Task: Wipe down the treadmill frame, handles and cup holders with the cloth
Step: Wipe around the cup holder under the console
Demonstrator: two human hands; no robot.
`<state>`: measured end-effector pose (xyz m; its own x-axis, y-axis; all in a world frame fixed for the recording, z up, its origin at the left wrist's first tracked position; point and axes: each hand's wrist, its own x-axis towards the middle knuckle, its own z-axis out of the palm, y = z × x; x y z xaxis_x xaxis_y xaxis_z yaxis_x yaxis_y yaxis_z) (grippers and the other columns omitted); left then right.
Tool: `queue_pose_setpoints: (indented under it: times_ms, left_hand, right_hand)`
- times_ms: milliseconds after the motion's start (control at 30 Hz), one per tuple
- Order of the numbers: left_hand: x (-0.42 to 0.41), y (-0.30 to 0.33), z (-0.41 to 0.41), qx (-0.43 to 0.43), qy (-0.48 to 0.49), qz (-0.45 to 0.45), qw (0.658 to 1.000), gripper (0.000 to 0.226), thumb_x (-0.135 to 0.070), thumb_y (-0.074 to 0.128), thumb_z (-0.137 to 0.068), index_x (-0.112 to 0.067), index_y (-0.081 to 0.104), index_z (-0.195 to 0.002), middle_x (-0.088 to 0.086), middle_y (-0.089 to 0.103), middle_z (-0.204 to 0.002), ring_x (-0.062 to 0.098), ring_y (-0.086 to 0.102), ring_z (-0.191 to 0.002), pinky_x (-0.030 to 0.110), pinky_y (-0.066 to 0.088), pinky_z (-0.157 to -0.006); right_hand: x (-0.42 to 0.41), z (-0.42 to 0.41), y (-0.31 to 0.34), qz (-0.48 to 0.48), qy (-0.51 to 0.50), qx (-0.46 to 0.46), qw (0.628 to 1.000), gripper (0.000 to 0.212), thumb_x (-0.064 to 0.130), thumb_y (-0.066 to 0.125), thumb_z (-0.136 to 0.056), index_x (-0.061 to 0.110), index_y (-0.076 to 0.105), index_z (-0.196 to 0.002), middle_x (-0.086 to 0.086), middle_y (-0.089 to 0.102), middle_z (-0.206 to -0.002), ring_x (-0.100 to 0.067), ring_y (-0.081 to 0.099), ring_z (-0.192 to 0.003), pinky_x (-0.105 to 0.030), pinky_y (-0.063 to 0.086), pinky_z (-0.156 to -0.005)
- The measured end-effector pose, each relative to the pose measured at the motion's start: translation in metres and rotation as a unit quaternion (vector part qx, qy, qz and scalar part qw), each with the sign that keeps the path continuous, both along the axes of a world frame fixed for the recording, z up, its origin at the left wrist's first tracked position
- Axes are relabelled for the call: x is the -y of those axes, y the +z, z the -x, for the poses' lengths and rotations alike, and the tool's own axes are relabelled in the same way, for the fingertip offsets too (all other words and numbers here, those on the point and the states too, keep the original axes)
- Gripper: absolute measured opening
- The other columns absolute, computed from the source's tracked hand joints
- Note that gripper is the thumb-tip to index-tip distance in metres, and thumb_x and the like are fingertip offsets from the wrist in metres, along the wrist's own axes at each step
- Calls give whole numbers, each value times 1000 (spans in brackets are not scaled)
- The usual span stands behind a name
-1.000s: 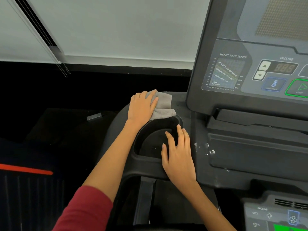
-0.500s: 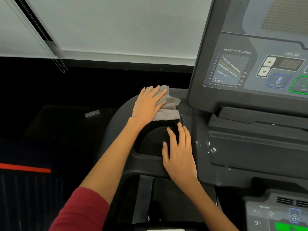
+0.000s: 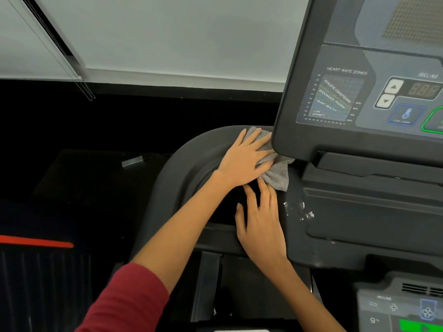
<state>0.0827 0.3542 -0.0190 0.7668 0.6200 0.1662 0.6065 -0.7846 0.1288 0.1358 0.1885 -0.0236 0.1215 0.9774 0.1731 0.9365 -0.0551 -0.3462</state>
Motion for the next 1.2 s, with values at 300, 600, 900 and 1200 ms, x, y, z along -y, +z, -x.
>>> queue_pose_setpoints:
  times_ms: [300, 600, 900, 1200]
  left_hand:
    - [-15, 9, 74, -65, 96, -46, 992, 56, -48, 12, -93, -37, 33, -143, 0, 31, -153, 21, 26, -142, 53, 6, -116]
    - [-8, -3, 55, 27, 246, -11, 969, 58, -50, 15, -93, -30, 38, -142, 12, 48, -140, 33, 40, -131, 56, 14, -113]
    - [21, -1, 12, 41, 49, 3, 998, 45, -41, 33, -91, -24, 62, -122, 6, 51, -139, 30, 36, -135, 53, 21, -113]
    - [34, -8, 15, 158, 42, -40, 986, 20, -12, 68, -79, -7, 69, -98, 7, 67, -95, 23, 63, -96, 40, 34, -109]
  right_hand:
    - [0, 0, 0, 4, 3, 4, 1000, 45, 28, 40, -97, 8, 45, -138, -10, 42, -145, -31, 24, -143, -47, 31, -114]
    - [1, 4, -1, 4, -36, -4, 999, 62, 27, 48, -95, 8, 25, -149, -23, 20, -155, -38, 17, -143, -49, 19, -117]
    - [4, 3, 3, -100, -63, -31, 993, 55, 22, 58, -90, 11, 37, -140, -19, 33, -138, -33, 39, -127, -46, 39, -106]
    - [7, 2, 4, -155, -49, -74, 984, 62, 23, 55, -83, 14, 31, -140, -17, 31, -139, -29, 33, -129, -45, 30, -107]
